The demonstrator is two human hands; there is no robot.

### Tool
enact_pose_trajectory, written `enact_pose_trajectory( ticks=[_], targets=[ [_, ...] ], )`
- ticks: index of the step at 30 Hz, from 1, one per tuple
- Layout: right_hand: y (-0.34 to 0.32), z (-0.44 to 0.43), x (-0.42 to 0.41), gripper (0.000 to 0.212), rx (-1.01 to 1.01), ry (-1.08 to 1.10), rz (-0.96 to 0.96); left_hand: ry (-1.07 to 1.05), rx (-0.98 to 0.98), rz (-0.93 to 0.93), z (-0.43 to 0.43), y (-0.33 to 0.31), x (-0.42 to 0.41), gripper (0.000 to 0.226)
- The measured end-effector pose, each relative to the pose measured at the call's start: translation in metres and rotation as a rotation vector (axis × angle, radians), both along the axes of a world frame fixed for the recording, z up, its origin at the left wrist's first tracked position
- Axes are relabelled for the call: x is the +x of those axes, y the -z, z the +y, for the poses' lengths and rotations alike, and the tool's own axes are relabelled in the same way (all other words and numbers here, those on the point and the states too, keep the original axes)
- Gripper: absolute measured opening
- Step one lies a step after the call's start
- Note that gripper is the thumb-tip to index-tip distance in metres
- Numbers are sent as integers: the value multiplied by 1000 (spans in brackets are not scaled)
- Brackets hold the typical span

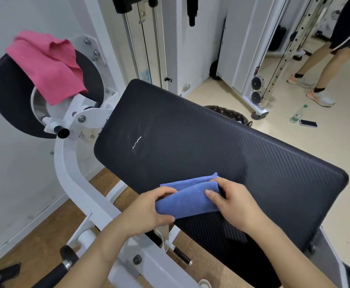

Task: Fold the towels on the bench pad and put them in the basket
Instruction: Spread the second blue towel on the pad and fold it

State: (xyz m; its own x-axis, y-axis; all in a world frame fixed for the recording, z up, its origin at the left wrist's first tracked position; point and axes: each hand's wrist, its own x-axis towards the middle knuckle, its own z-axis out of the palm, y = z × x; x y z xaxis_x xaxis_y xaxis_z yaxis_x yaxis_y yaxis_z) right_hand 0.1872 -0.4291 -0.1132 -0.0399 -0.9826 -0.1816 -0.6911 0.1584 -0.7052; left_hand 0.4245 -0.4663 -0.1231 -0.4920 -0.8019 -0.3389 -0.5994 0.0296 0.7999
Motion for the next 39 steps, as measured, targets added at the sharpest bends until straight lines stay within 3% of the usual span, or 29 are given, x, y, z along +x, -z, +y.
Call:
enact_pose_trajectory(
  ticks=[4,8,11,14,16,18,20,22,24,26,28,33,36,39],
  targets=[
    [1,0,4,12,-31,45,-26,-288,-59,111,10,19,0,22],
    [7,7,13,23,-227,230,13,-390,-92,146,7,22,-11,27],
    [10,4,13,29,-403,252,148,-439,-182,63,4,22,-20,34],
    [14,-1,12,14,-578,151,361,-478,-274,-22,6,19,-28,44],
    [21,-2,12,11,-652,52,504,-473,-414,-123,7,20,-30,45],
    [27,-4,10,17,-695,0,570,-446,-634,-233,10,23,-31,31],
    [24,-3,6,9,-666,-7,592,-447,-722,-199,12,19,-32,10],
    [17,2,6,7,-620,-36,655,-283,-825,-164,17,20,-32,9],
    [8,9,8,22,-555,-102,743,-49,-1021,-241,24,31,-33,25],
    [1,15,10,35,-485,-169,812,25,-997,-305,28,39,-32,54],
    [-2,17,8,41,-443,-218,872,25,-1000,-372,29,44,-32,69],
    [-1,13,6,48,-454,-249,924,-45,-1118,-363,12,56,-36,54],
    [1,-2,5,52,-387,-232,894,-28,-1056,-337,1,50,-34,55],
    [-5,-21,2,43,-335,-201,711,-41,-831,-347,-11,24,-33,52]
  ],
)
